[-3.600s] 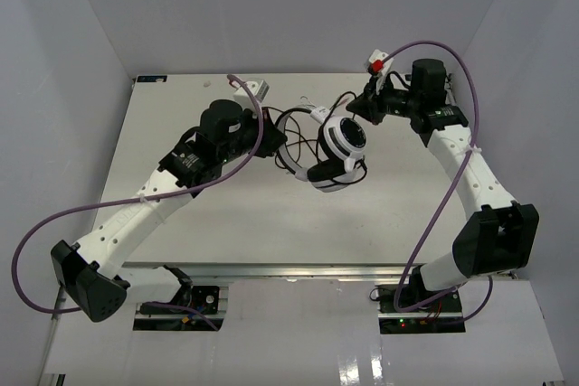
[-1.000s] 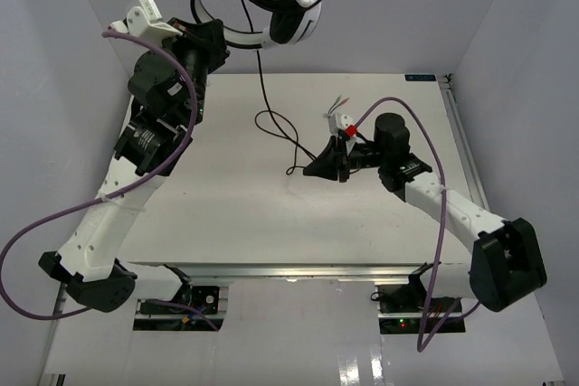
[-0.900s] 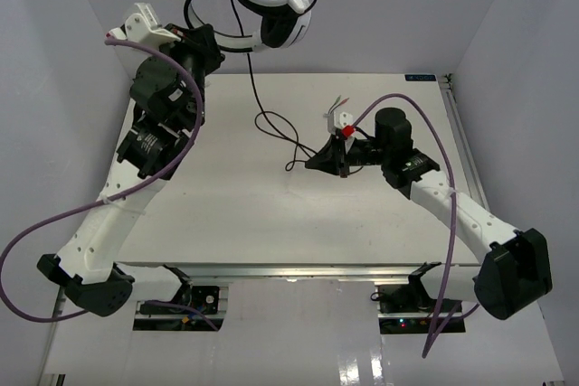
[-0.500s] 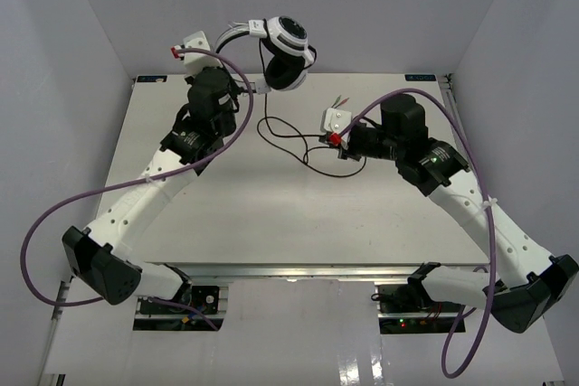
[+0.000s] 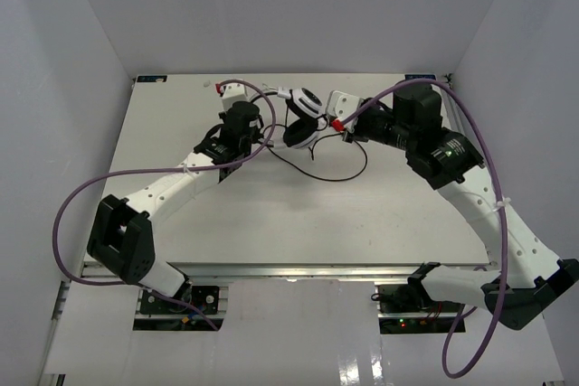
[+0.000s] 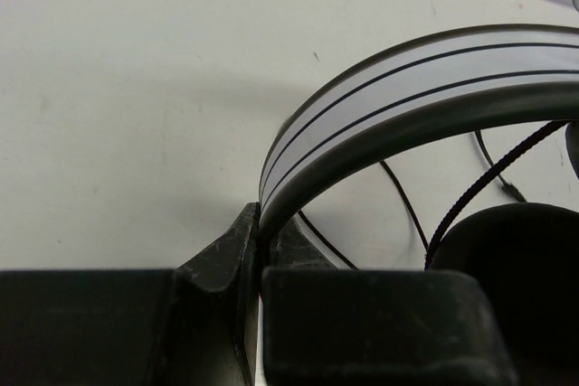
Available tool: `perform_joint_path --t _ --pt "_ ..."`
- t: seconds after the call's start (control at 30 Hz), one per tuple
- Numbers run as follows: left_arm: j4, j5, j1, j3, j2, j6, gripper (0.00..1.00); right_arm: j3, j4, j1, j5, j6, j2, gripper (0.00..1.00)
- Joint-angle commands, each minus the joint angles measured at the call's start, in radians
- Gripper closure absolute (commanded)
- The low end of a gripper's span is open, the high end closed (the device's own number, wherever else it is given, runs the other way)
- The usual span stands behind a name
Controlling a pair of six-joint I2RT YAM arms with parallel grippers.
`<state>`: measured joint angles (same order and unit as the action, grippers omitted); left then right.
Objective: Wrap the headphones
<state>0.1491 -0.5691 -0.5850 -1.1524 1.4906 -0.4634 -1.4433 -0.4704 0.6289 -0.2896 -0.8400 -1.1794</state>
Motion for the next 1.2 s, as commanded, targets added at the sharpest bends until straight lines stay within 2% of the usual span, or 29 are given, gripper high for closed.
perform_joint_path --t 0.0,0.13,0.27,0.53,0.7,0.83,0.93,1.03,1.07,1.17 --pt "-0.133 0.188 0.001 -0.002 -0.050 -0.072 1.00 0.004 0.049 0.004 0.076 -0.039 -0.023 0.92" --pt "-0.133 0.285 -0.005 0.026 -0.084 -0.050 1.00 0.001 0.079 0.002 0.131 -0.052 -0.055 0.92" --pt "-0.131 0.397 -0.014 0.089 -0.189 0.009 1.00 -0.003 0.104 -0.007 0.188 -0.065 -0.107 0.92" --pt "-0.072 0.467 -0.018 0.213 -0.375 0.097 1.00 -0.029 0.104 -0.054 0.178 -0.059 -0.147 0.91" --pt "-0.053 0.556 -0.023 0.221 -0.432 0.092 1.00 -0.031 0.098 -0.075 0.093 -0.025 -0.179 0.89" --pt "-0.006 0.568 -0.027 0.176 -0.461 0.050 1.00 -0.031 0.099 -0.134 -0.076 0.064 -0.197 0.88" --pt "0.019 0.607 -0.028 0.105 -0.470 0.018 1.00 -0.006 0.132 -0.203 -0.323 0.161 -0.205 0.87" --pt "0.041 0.618 -0.035 0.052 -0.466 -0.017 1.00 0.049 0.223 -0.239 -0.551 0.229 -0.214 0.85" --pt "0.047 0.618 -0.038 0.038 -0.466 -0.020 1.00 0.055 0.236 -0.238 -0.584 0.258 -0.219 0.85" --pt "0.058 0.634 -0.050 -0.006 -0.464 -0.057 1.00 0.100 0.395 -0.238 -0.740 0.436 -0.271 0.83"
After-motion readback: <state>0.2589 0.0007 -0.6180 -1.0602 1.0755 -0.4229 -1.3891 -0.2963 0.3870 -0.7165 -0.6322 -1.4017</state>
